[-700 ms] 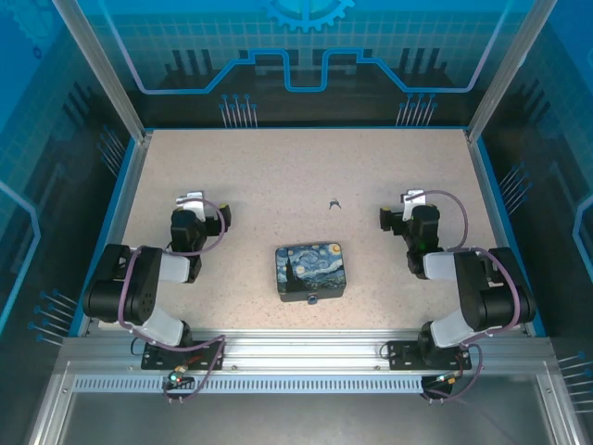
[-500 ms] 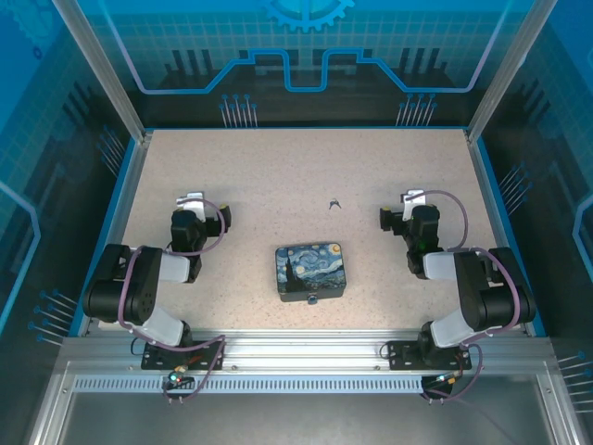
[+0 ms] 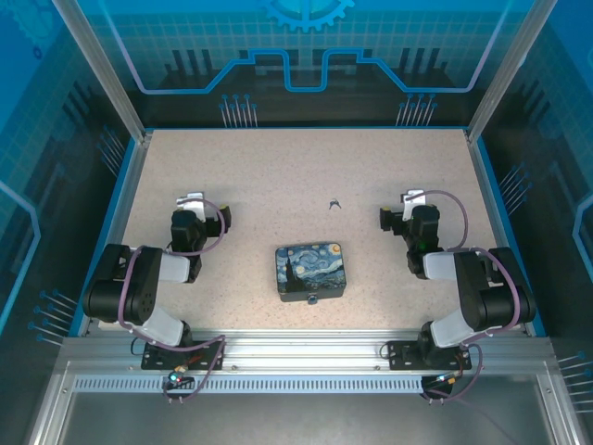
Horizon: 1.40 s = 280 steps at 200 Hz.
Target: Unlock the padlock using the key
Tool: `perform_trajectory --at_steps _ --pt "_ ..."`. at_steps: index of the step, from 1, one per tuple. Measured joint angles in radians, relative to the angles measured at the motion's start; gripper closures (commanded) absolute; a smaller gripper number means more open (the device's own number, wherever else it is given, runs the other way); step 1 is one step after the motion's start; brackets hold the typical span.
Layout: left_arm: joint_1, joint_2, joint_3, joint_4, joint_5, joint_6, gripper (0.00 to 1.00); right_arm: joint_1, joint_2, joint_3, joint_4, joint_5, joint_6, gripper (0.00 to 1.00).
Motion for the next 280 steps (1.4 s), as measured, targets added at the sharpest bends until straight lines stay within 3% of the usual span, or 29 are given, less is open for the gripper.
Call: perform_trajectory --at_steps 77,110,138,168,183,203,226,255,280 --pt "-0.001 -0.011 0.017 -0.050 -0.012 0.000 0.01 0.003 -0.040 0.000 -0.045 -0.005 -0.001 0.00" --pt "-0.002 -0.121 0.137 -0.290 -0.038 0.000 0.01 0.015 -0.216 0.121 -0.338 0.019 0.029 0.00" --pt "-0.015 -0.233 0.256 -0.463 -0.055 -0.028 0.01 0.005 -0.334 0.242 -0.543 0.050 0.181 0.00" --pt "-0.034 -0.348 0.372 -0.723 -0.040 -0.179 0.01 -0.114 -0.400 0.287 -0.768 -0.124 0.378 0.00" --pt "-0.052 -0.393 0.420 -0.869 -0.004 -0.281 0.01 -0.115 -0.391 0.292 -0.858 -0.231 0.422 0.00" --pt "-0.108 -0.447 0.433 -1.037 0.065 -0.411 0.01 -0.037 -0.375 0.292 -0.984 -0.357 0.449 0.01" --pt "-0.229 -0.519 0.377 -1.155 0.132 -0.537 0.01 0.143 -0.385 0.272 -1.084 -0.440 0.471 0.02" --pt "-0.385 -0.602 0.276 -1.236 0.172 -0.681 0.01 0.386 -0.452 0.203 -1.162 -0.452 0.542 0.02" --pt "-0.498 -0.623 0.230 -1.260 0.172 -0.771 0.01 0.517 -0.517 0.144 -1.192 -0.420 0.628 0.02"
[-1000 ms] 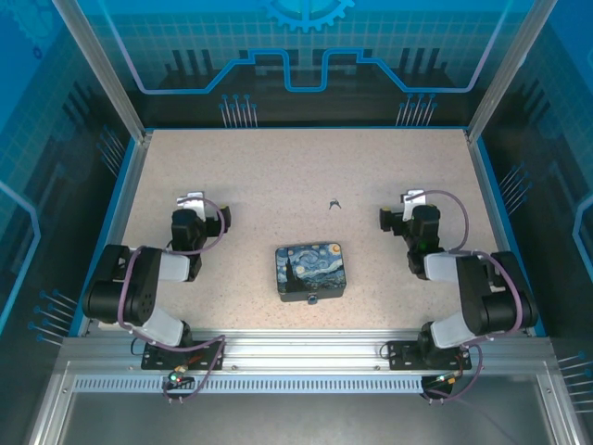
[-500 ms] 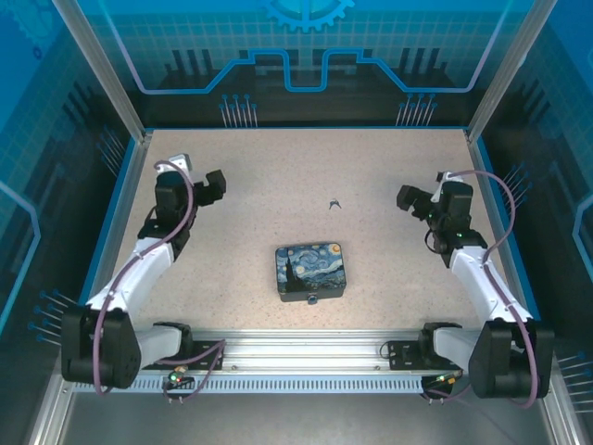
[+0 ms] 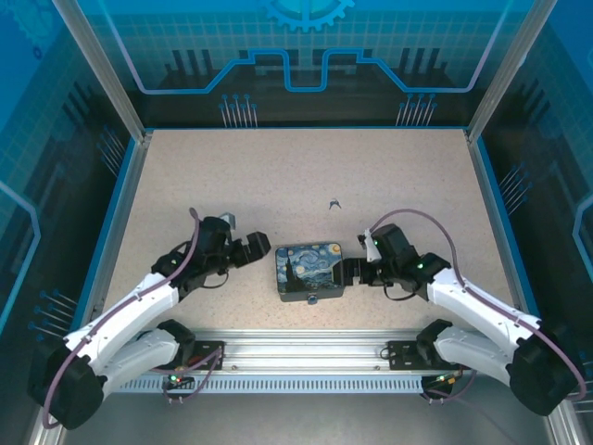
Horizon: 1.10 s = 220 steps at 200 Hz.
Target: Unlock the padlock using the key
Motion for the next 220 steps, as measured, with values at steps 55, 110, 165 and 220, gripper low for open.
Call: perform_trajectory --at_steps 55,110,165,220 --pt "-0.090 0.116 -0.047 0.080 0.006 -0.115 0.01 0.059 0.042 -0.044 0.034 0.048 0.129 0.12" --pt "-0.100 0.248 -0.047 0.263 0.058 -0.182 0.01 0.099 0.168 0.045 0.119 0.033 0.166 0.65" --pt "-0.061 0.333 -0.032 0.324 0.050 -0.198 0.01 0.113 0.308 0.153 0.147 0.024 0.175 0.71" --pt "0.053 0.427 0.046 0.327 0.034 -0.152 0.01 0.111 0.501 0.332 0.143 0.047 0.178 0.64"
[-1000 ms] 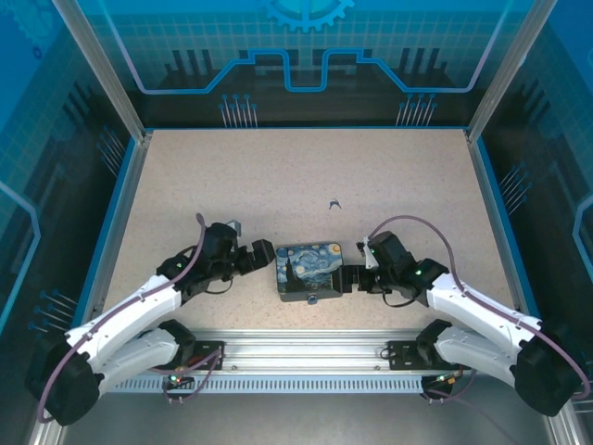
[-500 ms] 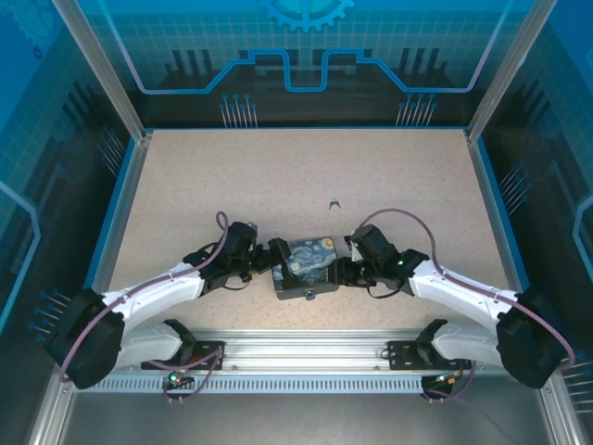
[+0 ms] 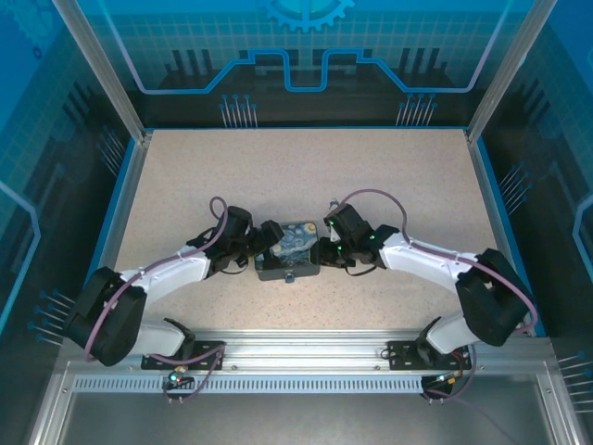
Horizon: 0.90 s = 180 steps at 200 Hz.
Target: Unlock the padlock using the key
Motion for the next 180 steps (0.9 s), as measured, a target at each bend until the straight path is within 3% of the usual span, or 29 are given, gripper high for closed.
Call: perform_trajectory --at_steps 36,66,83,146,180 --pt "0.045 0.073 0.055 0.013 -0.016 0.041 0.01 -0.021 0.126 0.121 -0.003 0.002 0.003 0.53" --pt "0.058 0.119 0.074 0.052 -0.010 0.061 0.01 -0.064 0.180 0.180 0.012 -0.016 -0.007 0.32" --pt "0.059 0.137 0.077 0.076 0.014 0.063 0.01 -0.092 0.177 0.190 0.016 -0.027 -0.013 0.26" --pt "0.055 0.144 0.077 0.112 0.095 0.062 0.01 -0.258 0.136 0.332 -0.028 -0.066 -0.102 0.25" --pt "0.058 0.143 0.078 0.110 0.101 0.064 0.01 -0.284 0.183 0.426 -0.090 -0.059 -0.152 0.28"
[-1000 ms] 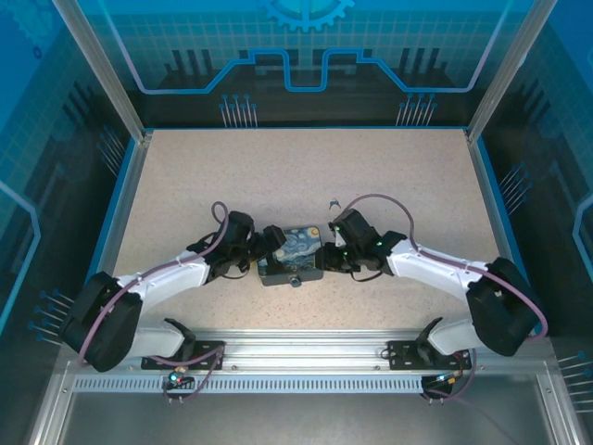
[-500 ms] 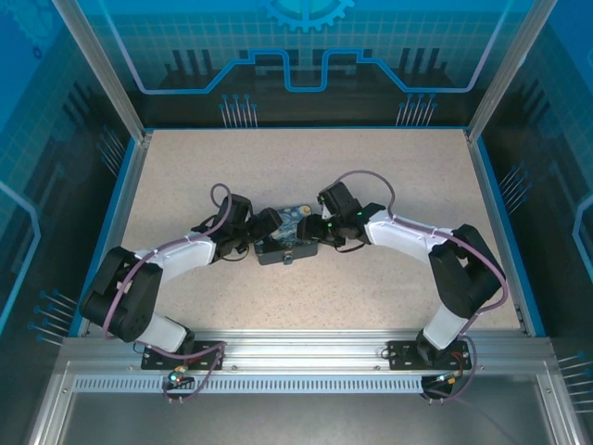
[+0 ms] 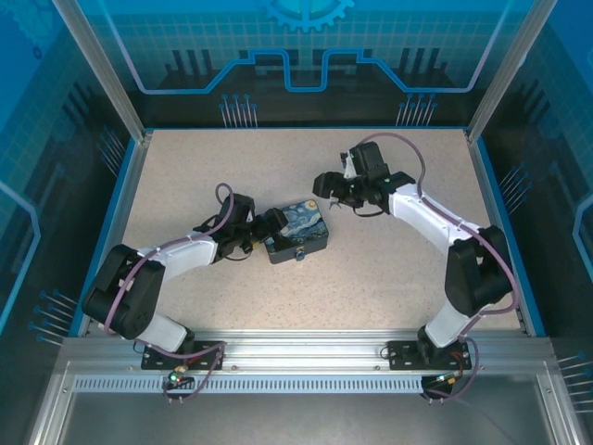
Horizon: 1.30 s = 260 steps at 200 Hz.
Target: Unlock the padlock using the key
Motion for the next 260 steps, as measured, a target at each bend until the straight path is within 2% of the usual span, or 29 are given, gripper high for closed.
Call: perform_trajectory --at_steps 71,120,166,178,260 --pt "0.085 -0.101 0.005 -0.075 0.007 0.030 0.01 -0.004 0.325 0.278 -0.224 0.193 -0.188 0.50" --pt "0.092 -0.183 0.005 -0.123 0.008 0.047 0.01 -0.008 0.383 0.310 -0.301 0.293 -0.389 0.50" --pt "0.092 -0.191 0.005 -0.141 0.009 0.047 0.01 -0.018 0.421 0.361 -0.340 0.303 -0.538 0.50" --pt "0.092 -0.191 0.005 -0.141 0.012 0.047 0.01 -0.018 0.437 0.375 -0.347 0.302 -0.566 0.48" --pt "0.092 -0.174 0.021 -0.140 0.027 0.047 0.01 -0.018 0.529 0.462 -0.406 0.329 -0.686 0.48"
